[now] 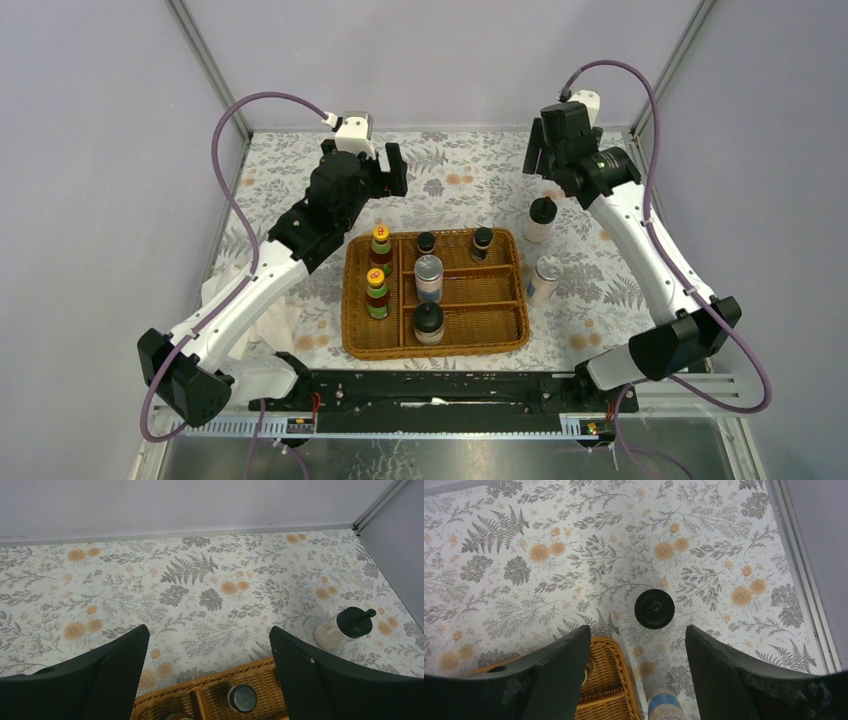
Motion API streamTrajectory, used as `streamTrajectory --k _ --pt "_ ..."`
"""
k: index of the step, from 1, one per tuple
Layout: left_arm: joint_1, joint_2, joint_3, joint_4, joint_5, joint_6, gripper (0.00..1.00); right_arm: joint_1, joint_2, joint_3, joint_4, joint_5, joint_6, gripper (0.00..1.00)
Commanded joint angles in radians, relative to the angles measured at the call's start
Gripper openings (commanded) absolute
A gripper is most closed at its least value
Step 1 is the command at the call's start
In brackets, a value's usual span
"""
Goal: Organize the condiment bottles
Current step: Pick up the bottle from the center of the board.
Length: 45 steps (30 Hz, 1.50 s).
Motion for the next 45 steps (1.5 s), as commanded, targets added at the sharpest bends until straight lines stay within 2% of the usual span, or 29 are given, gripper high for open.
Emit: streamTrajectory --k 1,8,13,20,33,42,45 --pt "0.009 -0.026 -0.014 0.029 0.018 -0.015 0.95 -0.044 -0.081 -0.045 0.013 -0.106 0.053 0.77" --pt "0.009 -0.035 -0.025 0.030 0.021 -0.021 0.95 -0.087 -0.066 -0.103 -0.001 -0.135 0.135 0.81" --pt "0.008 -0.036 -0.031 0.032 0.025 -0.021 0.95 -0.097 -0.060 -0.103 -0.006 -0.178 0.204 0.81" --pt "0.009 -0.043 -0.037 0.035 0.024 -0.020 0.95 -0.100 -0.090 -0.168 -0.003 -0.134 0.218 0.79" --pt "0.008 -0.033 -0.031 0.032 0.033 -0.023 0.95 -0.098 -0.475 -0.442 -0.100 -0.289 0.215 0.79" --pt "0.009 -0.032 -0.031 0.033 0.041 -0.020 0.95 -0.097 -0.630 -0.524 -0.194 -0.365 0.146 0.79" --pt "0.008 -0.035 -0.025 0.038 0.110 -0.002 0.95 -0.097 -0.652 -0.502 -0.207 -0.334 0.148 0.80"
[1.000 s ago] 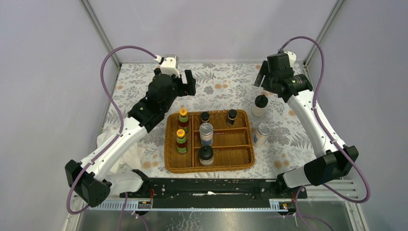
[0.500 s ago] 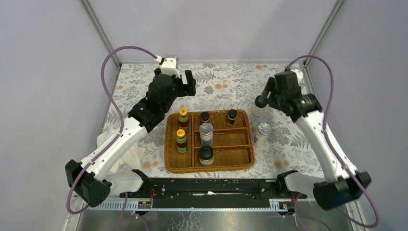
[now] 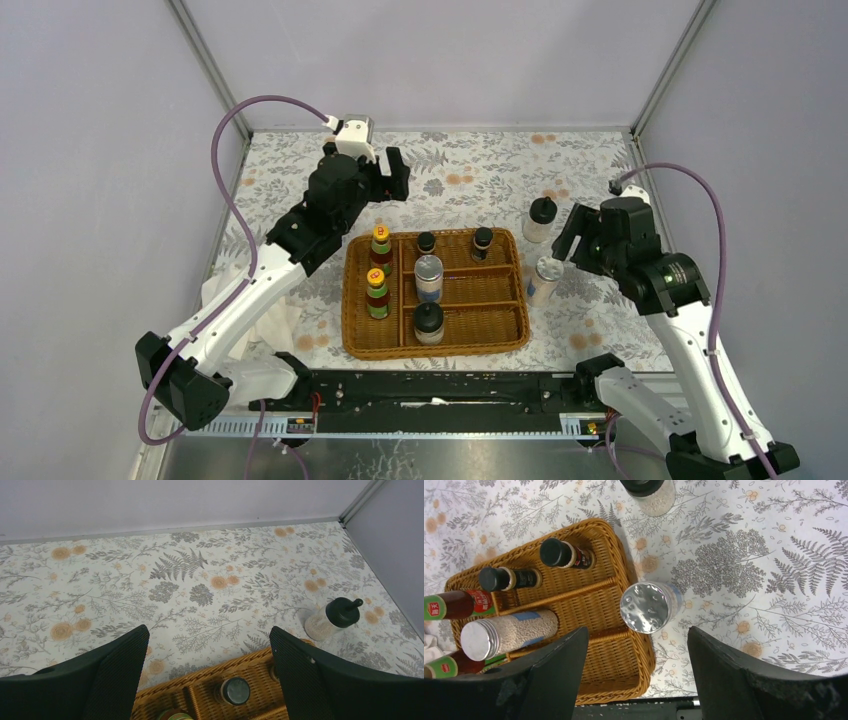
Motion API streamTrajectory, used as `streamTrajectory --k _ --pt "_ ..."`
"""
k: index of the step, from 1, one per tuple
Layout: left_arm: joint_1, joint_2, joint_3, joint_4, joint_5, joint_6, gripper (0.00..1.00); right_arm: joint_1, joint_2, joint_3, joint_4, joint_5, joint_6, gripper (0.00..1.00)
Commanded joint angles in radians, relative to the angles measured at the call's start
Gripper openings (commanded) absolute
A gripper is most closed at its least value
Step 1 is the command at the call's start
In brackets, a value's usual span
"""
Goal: Organize the condiment bottles
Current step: Pick up the bottle from the center of the board.
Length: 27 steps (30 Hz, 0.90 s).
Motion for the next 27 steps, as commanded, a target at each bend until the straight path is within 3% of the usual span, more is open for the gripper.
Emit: streamTrajectory --k 1,6,10,16,22,27 --pt "0.008 -0.019 -0.002 0.042 0.118 0.021 0.94 -0.003 -0.036 0.030 -0.042 0.017 -0.028 0.80" --pt "-0.002 -0.009 0.030 0.058 0.477 0.101 0.93 -0.003 -0.025 0.076 0.027 0.185 0.024 0.84" --pt "-0.054 0.008 0.057 0.031 0.603 0.167 0.93 -0.004 0.021 0.039 0.131 0.302 0.083 0.85" --pt "-0.202 0.058 0.108 -0.029 0.598 0.252 0.93 -0.004 0.107 0.036 0.263 0.478 0.142 0.87" --pt "-0.370 0.127 0.109 0.016 0.519 0.320 0.93 -0.009 0.183 0.088 0.366 0.690 0.114 0.86" --pt "-0.452 0.171 0.031 0.148 0.497 0.326 0.93 -0.098 0.245 0.138 0.390 0.645 0.102 0.85"
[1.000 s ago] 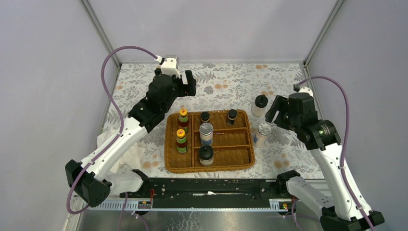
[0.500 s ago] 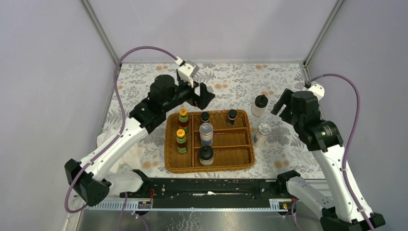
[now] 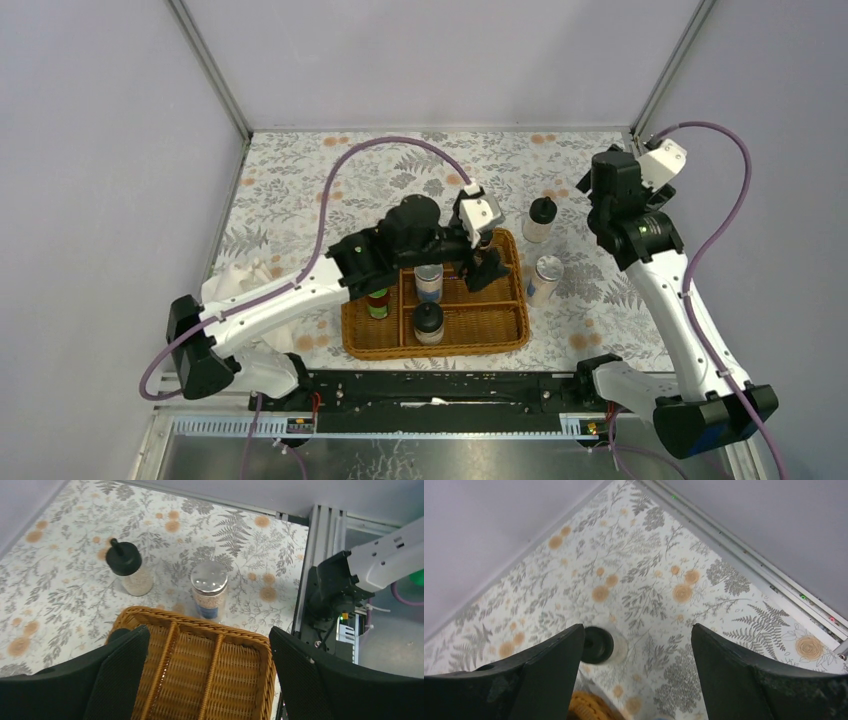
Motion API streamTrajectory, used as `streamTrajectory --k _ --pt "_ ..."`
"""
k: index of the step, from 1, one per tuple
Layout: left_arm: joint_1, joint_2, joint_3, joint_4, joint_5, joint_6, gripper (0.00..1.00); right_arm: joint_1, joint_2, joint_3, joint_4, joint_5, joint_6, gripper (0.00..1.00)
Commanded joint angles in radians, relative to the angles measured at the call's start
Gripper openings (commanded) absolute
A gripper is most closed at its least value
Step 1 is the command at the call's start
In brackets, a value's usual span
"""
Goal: Organize the condiment bottles
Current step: Pick up the bottle from the center of the board.
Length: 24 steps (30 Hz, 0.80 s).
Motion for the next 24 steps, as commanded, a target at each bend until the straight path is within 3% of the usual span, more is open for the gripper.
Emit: streamTrajectory --k 1,10,24 --pt "-0.057 0.033 -0.073 0.157 -0.043 0.043 0.93 -0.083 0.043 0.077 0.082 0.042 0.008 0.85" --pt "-0.156 0.145 -0.163 0.359 -0.075 0.079 0.95 -0.190 0.134 0.107 0.149 -0.116 0.066 0.85" --pt "-0.181 0.361 -0.199 0.727 -0.153 0.185 0.96 -0.200 0.108 0.043 0.331 -0.232 -0.005 0.84"
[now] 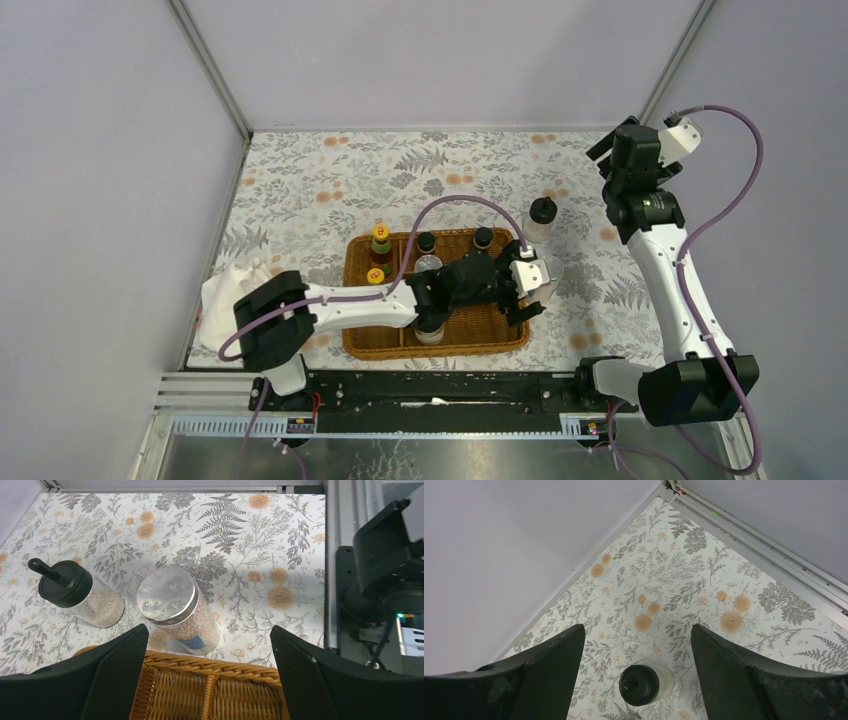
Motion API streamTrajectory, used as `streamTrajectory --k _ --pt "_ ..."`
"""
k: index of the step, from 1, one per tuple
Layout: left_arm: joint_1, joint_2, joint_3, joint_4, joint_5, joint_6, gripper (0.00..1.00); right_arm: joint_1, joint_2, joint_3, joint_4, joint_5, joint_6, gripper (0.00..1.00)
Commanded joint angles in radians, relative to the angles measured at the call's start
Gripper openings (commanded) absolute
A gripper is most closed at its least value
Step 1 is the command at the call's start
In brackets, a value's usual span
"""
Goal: Organize the condiment bottles
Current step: Pick up the bottle from the center of the board.
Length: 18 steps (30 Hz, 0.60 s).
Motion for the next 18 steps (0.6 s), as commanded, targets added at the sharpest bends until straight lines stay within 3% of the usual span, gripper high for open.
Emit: streamTrajectory --k 1,18 --pt "0.007 0.048 -0.005 0.213 -0.030 0.038 0.96 -0.004 -0.051 -0.036 0.109 -0.051 -0.026 0.84" --pt "0.159 0.167 0.044 0.330 0.141 -0.097 0.99 -0.004 -0.050 -0.067 0.219 -0.134 -0.059 0.84"
